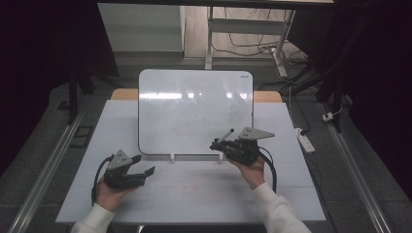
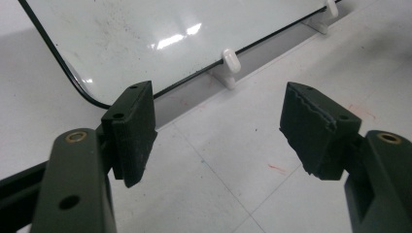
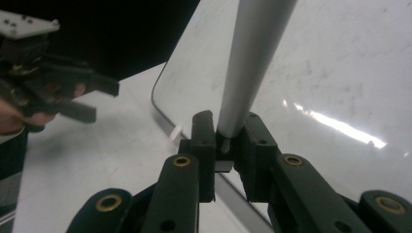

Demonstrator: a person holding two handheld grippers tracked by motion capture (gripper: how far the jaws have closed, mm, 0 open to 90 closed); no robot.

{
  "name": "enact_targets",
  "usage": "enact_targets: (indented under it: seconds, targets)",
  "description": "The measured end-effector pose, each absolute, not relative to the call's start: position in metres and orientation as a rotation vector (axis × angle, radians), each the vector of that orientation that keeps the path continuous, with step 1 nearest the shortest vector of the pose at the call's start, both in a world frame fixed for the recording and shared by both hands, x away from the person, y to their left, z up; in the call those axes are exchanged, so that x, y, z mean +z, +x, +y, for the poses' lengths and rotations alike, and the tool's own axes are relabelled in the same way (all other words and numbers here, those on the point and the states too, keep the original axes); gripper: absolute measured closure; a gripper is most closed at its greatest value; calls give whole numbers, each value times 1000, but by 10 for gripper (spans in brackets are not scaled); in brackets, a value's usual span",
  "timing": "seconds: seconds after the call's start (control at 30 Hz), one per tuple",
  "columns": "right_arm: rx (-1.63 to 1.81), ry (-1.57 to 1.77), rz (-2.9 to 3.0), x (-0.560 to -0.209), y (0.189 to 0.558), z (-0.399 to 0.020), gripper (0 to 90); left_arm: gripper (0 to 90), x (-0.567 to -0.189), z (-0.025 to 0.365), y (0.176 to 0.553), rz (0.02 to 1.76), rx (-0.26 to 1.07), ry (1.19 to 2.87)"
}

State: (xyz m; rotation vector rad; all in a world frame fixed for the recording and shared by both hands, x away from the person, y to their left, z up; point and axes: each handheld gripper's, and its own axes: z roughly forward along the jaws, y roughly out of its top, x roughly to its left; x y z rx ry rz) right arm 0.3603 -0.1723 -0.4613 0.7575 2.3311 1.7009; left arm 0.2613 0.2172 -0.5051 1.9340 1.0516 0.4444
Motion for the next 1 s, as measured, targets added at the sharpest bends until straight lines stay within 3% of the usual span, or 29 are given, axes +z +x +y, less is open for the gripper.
enact_targets:
  seconds: [0.7,1.0]
  targets:
    - [1657,641,2553,-483,341,-146,777,302,-491,214,257,989,450,1859]
    - [1682,623,2556,-481,340,-134,777,302,-464,179,263,872,428,1860]
